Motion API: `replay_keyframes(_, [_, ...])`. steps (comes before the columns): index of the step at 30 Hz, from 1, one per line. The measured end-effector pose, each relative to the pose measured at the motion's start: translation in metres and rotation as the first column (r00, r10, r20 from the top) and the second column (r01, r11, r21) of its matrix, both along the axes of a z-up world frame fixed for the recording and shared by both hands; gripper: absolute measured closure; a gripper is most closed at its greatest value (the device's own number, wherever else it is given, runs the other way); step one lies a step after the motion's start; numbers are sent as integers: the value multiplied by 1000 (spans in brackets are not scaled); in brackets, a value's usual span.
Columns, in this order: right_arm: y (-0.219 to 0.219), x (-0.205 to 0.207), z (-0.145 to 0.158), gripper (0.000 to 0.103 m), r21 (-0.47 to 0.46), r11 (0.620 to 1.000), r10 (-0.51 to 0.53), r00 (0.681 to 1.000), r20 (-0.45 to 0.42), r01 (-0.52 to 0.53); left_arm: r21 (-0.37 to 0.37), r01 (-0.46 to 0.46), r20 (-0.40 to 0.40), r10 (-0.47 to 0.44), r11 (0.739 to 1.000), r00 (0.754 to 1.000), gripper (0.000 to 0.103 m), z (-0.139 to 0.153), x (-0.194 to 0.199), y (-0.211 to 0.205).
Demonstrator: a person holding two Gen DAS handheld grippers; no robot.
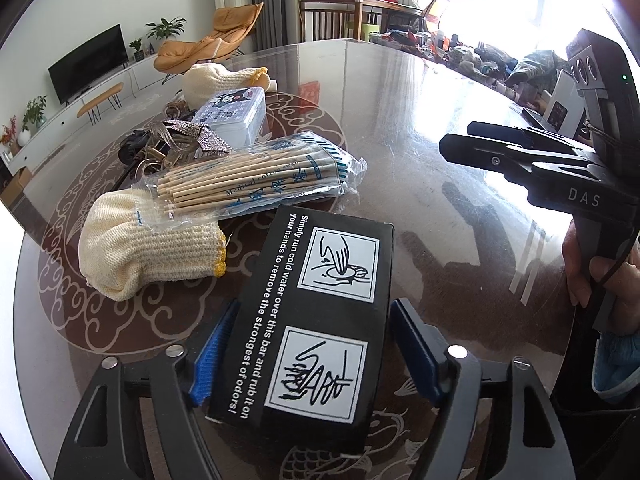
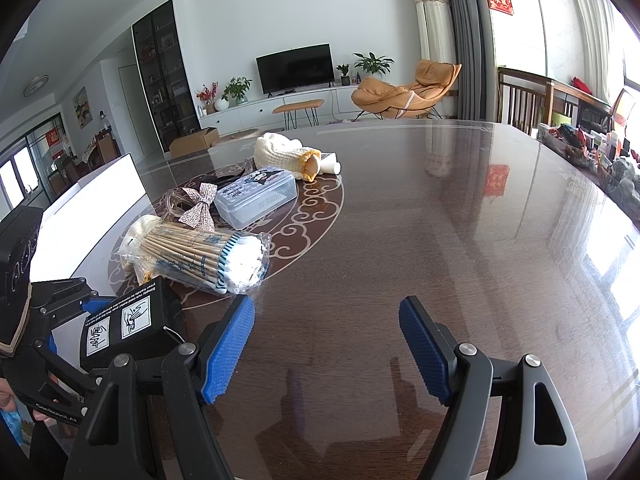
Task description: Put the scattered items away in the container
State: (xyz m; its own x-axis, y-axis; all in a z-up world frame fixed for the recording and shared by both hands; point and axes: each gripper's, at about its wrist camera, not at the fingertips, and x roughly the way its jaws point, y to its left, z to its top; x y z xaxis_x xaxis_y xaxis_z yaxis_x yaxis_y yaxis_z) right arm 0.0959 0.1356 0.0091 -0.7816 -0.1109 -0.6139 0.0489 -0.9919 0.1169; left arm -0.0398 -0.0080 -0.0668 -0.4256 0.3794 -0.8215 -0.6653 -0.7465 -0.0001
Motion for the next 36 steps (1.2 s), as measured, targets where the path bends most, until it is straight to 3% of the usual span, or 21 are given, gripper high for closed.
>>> replay_keyframes(5, [0, 0, 0, 27, -1, 1000, -1, 1000, 2, 1, 10, -14, 6, 14, 1000, 1000, 44, 2, 13, -8])
replay_keyframes(13, [-2, 2, 0, 27, -8, 1000, 12, 1000, 13, -12, 68, -196, -6, 197, 978, 980, 44, 10, 33, -39])
replay_keyframes(18, [-3, -3, 7, 27, -106, 977, 190, 982, 22, -187, 57, -285, -49, 287, 957, 957, 45, 19, 40, -59])
replay_keyframes(21, [-17, -33, 11, 27, -121, 933, 349, 933, 83, -338, 67, -326, -40, 329, 943, 943, 45, 17, 39, -70])
replay_keyframes(23, [-34, -49, 18, 27, -78, 890, 454, 887, 86, -448, 73, -348, -29, 351, 935, 936, 45, 15, 38, -76])
replay_keyframes(26, [-69, -71, 22, 27, 10, 778, 622, 773, 121, -628, 93, -370, -21, 373, 924, 927, 45, 17, 38, -84])
replay_keyframes(30, [-112, -98, 5, 27, 168, 612, 720, 632, 287, -773, 107, -389, -30, 394, 915, 919, 45, 25, 40, -92])
replay_keyframes(33, [-133, -116, -13, 27, 265, 546, 701, 607, 376, -795, 112, -400, -37, 407, 909, 913, 45, 28, 40, -94])
replay_keyframes(34, [-137, -121, -16, 27, 271, 540, 692, 604, 396, -797, 109, -402, -44, 409, 909, 912, 45, 29, 40, -94])
replay_keyframes(36, [-139, -129, -14, 31, 236, 568, 674, 610, 417, -788, 94, -404, -60, 410, 910, 910, 45, 31, 41, -93])
